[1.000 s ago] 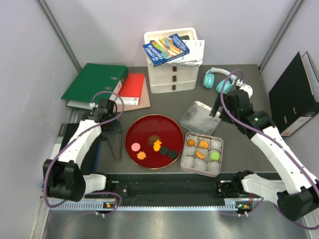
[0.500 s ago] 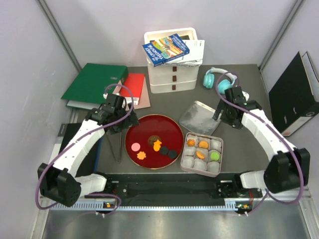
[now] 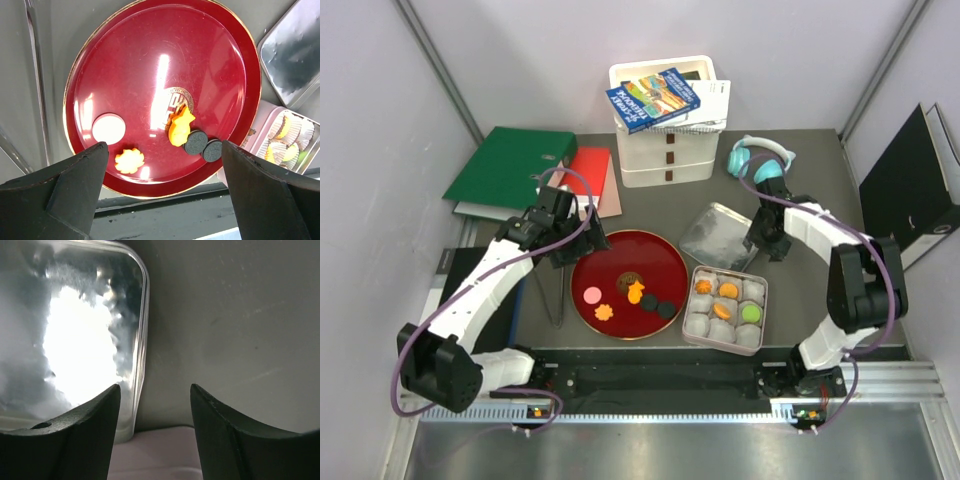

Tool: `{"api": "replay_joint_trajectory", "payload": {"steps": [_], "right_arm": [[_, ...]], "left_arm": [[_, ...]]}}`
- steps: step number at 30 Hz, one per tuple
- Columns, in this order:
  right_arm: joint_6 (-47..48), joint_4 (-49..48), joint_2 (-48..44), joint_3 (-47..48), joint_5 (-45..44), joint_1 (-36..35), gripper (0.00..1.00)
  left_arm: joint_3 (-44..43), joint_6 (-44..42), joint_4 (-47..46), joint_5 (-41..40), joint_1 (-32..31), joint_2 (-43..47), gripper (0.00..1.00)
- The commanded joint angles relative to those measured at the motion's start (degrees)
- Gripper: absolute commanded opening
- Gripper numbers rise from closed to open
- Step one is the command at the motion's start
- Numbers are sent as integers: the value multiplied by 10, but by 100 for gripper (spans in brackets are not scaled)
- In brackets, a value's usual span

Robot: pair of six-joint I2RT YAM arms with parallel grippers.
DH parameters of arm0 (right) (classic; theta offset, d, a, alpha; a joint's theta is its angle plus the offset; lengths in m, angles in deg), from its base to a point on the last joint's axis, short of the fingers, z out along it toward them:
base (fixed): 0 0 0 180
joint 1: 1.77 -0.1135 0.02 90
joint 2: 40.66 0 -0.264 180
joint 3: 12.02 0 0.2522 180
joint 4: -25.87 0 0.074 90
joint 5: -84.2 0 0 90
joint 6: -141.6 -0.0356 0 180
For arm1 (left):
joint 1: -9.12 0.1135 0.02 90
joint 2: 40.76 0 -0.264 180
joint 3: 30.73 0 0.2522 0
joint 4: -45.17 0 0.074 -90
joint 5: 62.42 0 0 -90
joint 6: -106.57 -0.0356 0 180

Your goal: Pack the cookies

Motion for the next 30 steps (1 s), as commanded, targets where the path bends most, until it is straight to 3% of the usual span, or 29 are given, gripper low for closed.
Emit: {"api": "replay_joint_trajectory", "payload": {"steps": [1, 7, 9, 12, 13, 16, 22, 30], "right_arm": [[-21, -49, 36, 36, -5, 12, 57], [-25, -62, 83, 47, -12, 15, 50], [-26, -61, 95, 50, -13, 15, 43], [-28, -64, 99, 44, -18, 16, 30], [-27, -65, 99, 41, -19, 16, 19], [-27, -63, 101, 34, -24, 16, 0], [-30, -61, 77, 10, -34, 17, 0], [-26, -16, -74, 61, -56, 16, 0]], "left_arm": [[-16, -2, -8, -7, -3, 4, 99], [-12, -2, -10, -7, -3, 4, 99], [-13, 0, -10, -10, -3, 3, 99], [-15, 0, -11, -12, -3, 0, 99], [-16, -1, -11, -12, -3, -2, 99], [-18, 0, -12, -11, -3, -7, 99], [-19, 0, -13, -11, -4, -13, 99], [-29, 19, -17, -32, -4, -27, 98]]}}
